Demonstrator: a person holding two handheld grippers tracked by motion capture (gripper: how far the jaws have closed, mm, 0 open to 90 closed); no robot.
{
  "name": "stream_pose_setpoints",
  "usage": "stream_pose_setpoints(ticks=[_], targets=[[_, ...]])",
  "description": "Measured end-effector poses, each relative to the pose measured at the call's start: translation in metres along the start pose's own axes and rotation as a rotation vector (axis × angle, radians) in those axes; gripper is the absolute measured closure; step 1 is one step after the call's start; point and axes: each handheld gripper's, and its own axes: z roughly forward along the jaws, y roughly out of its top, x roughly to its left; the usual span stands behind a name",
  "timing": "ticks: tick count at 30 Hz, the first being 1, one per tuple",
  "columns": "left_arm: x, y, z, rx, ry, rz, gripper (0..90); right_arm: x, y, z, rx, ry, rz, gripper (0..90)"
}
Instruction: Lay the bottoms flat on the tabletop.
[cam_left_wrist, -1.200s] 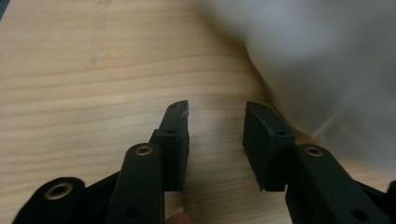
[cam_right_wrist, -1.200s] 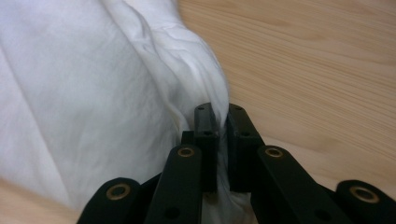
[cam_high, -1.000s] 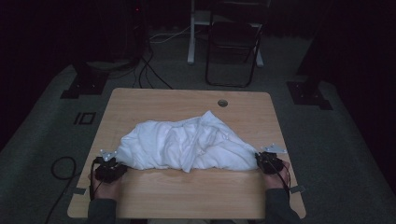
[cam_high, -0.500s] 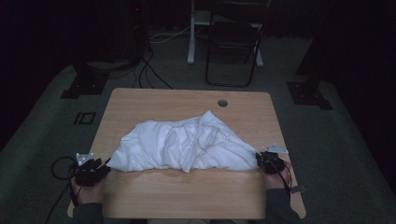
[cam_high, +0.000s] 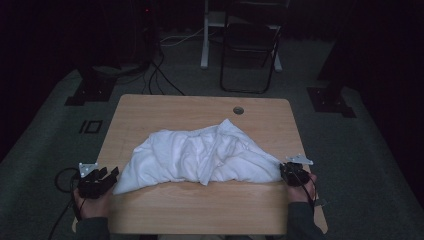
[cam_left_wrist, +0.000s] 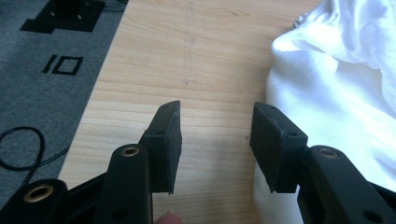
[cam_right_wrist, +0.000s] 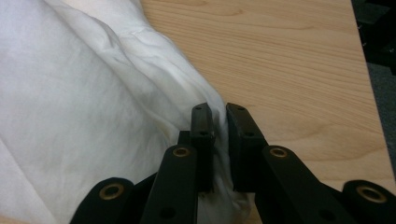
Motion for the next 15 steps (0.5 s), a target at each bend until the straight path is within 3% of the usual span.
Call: stream_pose_setpoints(ticks=[4, 6, 7, 8, 11, 15], targets=[[-0.004, 0.001, 0.001, 0.003, -0.006, 0.016, 53.0, -0.002, 0.000, -0.001, -0.004, 0.003, 0.005, 79.5], [-0.009, 0.002, 0.003, 0.008, -0.018, 0.024, 51.7, -0.001, 0.001, -0.004, -0.020, 0.018, -0.005, 72.4], [-0.017, 0.002, 0.007, 0.015, -0.032, 0.040, 50.7, 0.000, 0.004, -0.008, -0.045, 0.022, -0.012, 67.2], [-0.017, 0.002, 0.007, 0.015, -0.032, 0.040, 50.4, 0.000, 0.004, -0.008, -0.045, 0.022, -0.012, 67.2], [-0.033, 0.003, 0.015, 0.036, -0.060, 0.084, 50.0, 0.004, 0.008, -0.015, -0.079, 0.039, -0.014, 64.5], [-0.053, 0.003, 0.025, 0.054, -0.097, 0.133, 49.1, 0.015, 0.013, -0.019, -0.122, 0.092, -0.036, 63.3]])
